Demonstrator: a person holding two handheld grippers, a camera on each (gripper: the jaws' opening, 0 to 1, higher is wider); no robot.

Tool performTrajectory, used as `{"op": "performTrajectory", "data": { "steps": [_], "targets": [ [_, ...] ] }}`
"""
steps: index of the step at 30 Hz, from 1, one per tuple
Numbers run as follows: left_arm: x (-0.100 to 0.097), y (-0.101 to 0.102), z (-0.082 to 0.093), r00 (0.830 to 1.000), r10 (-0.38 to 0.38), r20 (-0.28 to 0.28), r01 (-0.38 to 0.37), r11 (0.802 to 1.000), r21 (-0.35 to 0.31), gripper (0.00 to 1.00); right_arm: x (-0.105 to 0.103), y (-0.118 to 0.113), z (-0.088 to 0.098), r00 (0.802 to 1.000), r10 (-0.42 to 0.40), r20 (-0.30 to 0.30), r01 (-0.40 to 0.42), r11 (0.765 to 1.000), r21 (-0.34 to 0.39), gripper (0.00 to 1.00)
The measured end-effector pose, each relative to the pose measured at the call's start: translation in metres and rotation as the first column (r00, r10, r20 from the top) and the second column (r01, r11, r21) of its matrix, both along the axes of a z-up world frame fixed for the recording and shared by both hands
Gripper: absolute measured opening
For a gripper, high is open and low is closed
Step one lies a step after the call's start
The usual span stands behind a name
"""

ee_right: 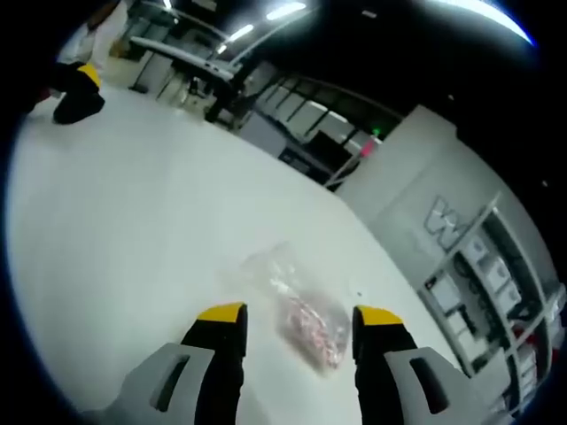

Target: Open the resealable bag by pulling the two sides of the seal apart until the entire bag opening is separated and visibly accessible.

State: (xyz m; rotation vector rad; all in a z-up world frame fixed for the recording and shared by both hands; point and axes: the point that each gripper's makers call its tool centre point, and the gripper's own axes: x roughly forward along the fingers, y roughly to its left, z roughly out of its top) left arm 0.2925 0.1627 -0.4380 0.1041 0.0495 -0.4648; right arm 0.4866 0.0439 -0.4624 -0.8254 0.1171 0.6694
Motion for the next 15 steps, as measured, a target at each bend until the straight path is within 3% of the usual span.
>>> {"op": "performTrajectory", "data": {
  "steps": [15],
  "targets": [
    [-0.0042,-0.0042,0.0010,1.000,0.000,-0.001,0.000,1.000,-0.013,0.85,0.0039,0.0014,0.0038,0.999,0.034,0.035,-0.032,0.997,-0.073,0.41]
  ]
}}
